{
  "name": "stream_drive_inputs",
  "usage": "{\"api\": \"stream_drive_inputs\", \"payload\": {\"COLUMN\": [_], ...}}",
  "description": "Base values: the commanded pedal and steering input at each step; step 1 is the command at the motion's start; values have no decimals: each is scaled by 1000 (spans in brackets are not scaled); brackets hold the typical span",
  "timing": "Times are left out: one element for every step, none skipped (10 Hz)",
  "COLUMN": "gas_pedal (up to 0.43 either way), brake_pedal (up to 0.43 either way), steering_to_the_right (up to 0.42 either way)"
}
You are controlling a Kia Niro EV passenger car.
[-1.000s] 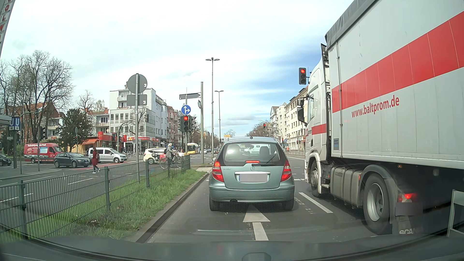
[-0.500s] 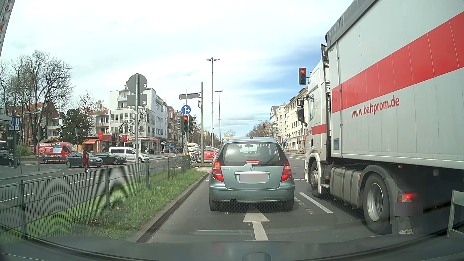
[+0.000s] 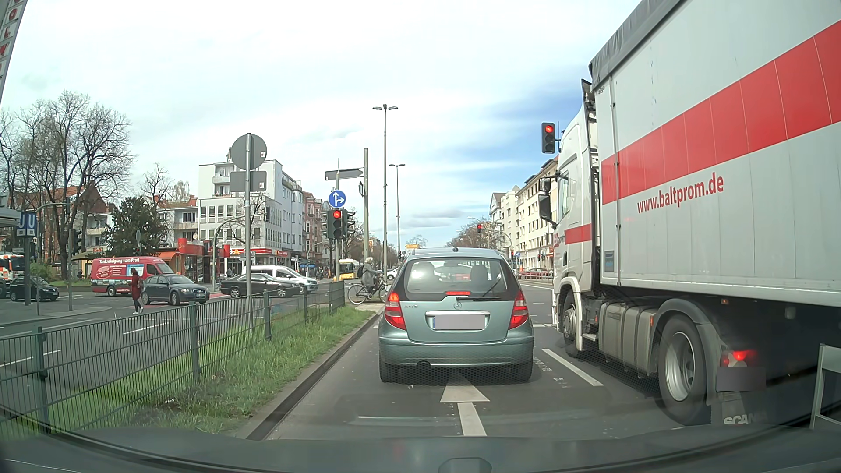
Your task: Follow the waypoints while adhering to traffic rules and regulations
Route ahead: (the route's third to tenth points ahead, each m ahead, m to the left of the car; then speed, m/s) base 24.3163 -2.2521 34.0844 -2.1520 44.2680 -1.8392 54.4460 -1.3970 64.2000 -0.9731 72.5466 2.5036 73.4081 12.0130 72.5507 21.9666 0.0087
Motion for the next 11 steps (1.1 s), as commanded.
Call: {"api": "stream_drive_inputs", "payload": {"gas_pedal": [0,0,0,0,0,0,0,0,0,0,0], "brake_pedal": [0,0,0,0,0,0,0,0,0,0,0], "steering_to_the_right": [10,10,8,6,3,0,-2,-2,0,0,1]}}
